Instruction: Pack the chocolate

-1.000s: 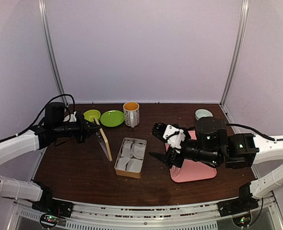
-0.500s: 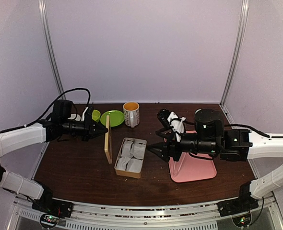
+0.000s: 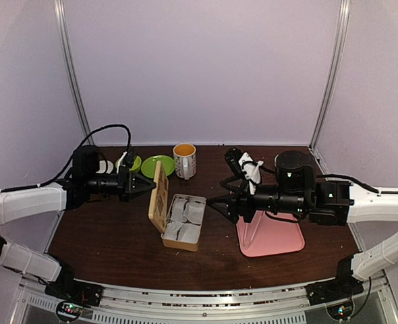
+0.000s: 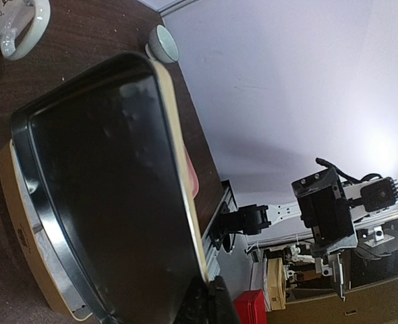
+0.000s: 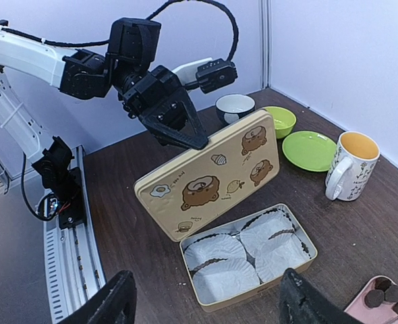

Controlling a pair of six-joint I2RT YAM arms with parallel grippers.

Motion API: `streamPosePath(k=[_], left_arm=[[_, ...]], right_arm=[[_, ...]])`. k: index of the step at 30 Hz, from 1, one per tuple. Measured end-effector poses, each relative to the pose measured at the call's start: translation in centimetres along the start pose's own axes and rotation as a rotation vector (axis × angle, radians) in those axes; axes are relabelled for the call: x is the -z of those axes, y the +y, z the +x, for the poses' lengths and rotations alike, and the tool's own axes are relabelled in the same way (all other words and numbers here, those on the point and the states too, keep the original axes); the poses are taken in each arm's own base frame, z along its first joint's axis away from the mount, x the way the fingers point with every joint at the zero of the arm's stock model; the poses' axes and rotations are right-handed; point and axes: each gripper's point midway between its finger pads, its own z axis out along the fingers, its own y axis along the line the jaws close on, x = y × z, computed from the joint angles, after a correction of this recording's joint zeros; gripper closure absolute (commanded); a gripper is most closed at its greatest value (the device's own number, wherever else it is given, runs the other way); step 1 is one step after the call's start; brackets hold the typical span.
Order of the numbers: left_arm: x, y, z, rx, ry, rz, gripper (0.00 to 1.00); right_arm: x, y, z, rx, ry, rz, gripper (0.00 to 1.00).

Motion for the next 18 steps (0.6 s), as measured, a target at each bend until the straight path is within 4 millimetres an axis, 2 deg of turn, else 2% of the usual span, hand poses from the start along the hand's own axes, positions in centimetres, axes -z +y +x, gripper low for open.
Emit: streamPosePath(k=[8,14,18], left_arm=[[-0.5,1.2,1.3,0.013,0.020,0.040,1.00],[-0.7,3.2,2.7,0.046,0.025,0.063,1.00],[-0.9,3.7,3.2,0.067,0.022,0.107,1.00]], right_arm=[[-0.1,0.0,0.6,-0.011,0.013,-0.001,0.28],[-0.1,-0.1,0.9,-0.020,0.019,0.001,0.28],[-0.1,-0.1,0.9,-0.023,0.020,0.000,0.28]])
